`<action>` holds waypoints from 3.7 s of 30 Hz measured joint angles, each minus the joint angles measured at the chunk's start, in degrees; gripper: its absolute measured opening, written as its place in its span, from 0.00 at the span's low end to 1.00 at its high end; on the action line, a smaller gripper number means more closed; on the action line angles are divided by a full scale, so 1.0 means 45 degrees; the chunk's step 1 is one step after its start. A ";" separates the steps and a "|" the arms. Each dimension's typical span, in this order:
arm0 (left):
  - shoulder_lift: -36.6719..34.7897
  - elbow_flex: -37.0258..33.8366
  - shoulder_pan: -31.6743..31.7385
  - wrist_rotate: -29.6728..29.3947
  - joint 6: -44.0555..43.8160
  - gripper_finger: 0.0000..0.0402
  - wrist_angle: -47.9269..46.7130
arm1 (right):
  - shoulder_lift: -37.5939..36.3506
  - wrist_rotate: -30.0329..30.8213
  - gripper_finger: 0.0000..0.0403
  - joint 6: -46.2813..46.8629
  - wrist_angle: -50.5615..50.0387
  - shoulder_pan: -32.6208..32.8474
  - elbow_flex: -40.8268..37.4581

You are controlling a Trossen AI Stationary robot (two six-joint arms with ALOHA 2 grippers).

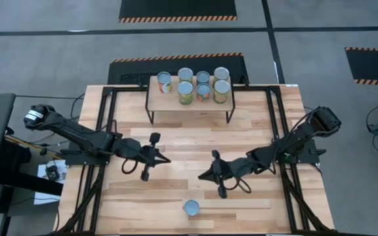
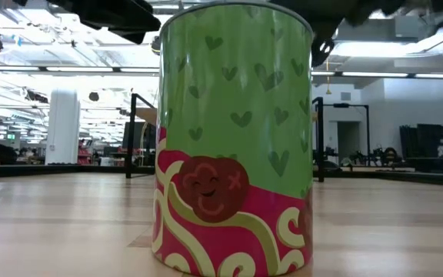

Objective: Pick and place cans onto a shelf
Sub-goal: Put the red small can on the shelf

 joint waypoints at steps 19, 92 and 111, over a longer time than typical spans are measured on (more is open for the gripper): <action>-0.0010 -0.2683 -0.0130 -0.0054 -0.1574 0.00 0.3952 | 0.4833 -0.1404 0.36 0.4738 -0.9400 0.0921 0.7838; 0.1431 -0.2668 -0.0664 0.1537 -0.3504 0.00 0.3630 | 0.6013 -0.2938 0.04 0.3617 -1.2643 0.1979 1.0001; 0.5901 -0.2004 -0.2329 0.2462 -0.5571 0.26 0.7296 | 0.6722 -0.3288 0.03 0.6046 -0.9182 0.1969 0.8485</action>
